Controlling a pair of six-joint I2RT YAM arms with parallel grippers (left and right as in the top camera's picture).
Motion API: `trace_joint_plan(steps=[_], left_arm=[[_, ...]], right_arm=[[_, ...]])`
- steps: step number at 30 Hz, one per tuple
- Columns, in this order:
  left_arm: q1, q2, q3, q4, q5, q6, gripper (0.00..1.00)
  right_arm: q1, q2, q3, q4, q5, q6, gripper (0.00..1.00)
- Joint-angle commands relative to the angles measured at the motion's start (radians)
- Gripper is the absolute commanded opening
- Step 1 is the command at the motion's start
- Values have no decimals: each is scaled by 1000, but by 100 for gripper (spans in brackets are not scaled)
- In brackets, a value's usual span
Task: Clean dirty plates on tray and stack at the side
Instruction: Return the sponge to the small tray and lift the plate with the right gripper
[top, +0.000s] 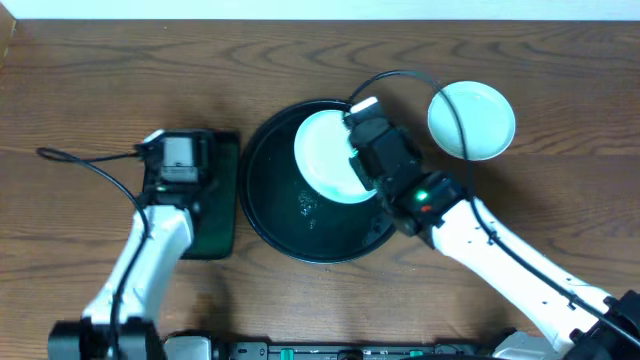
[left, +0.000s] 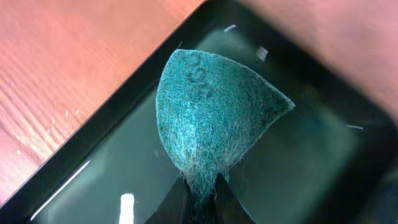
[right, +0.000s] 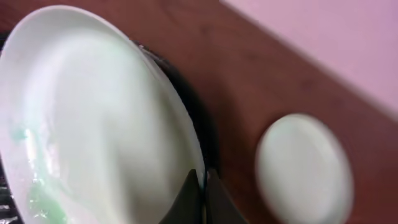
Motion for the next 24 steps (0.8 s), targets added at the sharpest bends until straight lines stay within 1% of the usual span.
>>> trace_joint_plan(steps=[1, 4, 5, 6, 9, 10, 12, 13, 15, 22, 24], left_arm=[[66, 69, -14, 10, 162, -12, 8], [85, 130, -14, 13, 214, -11, 10], [85, 146, -14, 14, 214, -6, 12], [85, 161, -14, 16, 214, 2, 16], [84, 171, -13, 18, 214, 8, 40], [84, 166, -10, 18, 214, 18, 42], [84, 150, 2, 17, 216, 57, 43], [84, 130, 8, 16, 224, 87, 44], [84, 79, 16, 14, 243, 117, 51], [84, -179, 16, -3, 244, 116, 57], [84, -238, 16, -5, 244, 116, 65]], right_arm=[[51, -13, 18, 46, 220, -213, 1], [86, -13, 18, 106, 290, -309, 1], [96, -13, 18, 128, 311, -338, 1], [108, -13, 18, 154, 335, -375, 1], [136, -13, 18, 218, 385, -485, 1], [143, -13, 18, 239, 398, -521, 1], [154, -13, 18, 290, 426, -584, 1], [158, -13, 18, 313, 432, -618, 1], [166, -13, 18, 353, 435, -695, 1], [185, -13, 18, 462, 471, -861, 1], [185, -13, 18, 475, 471, -863, 1]])
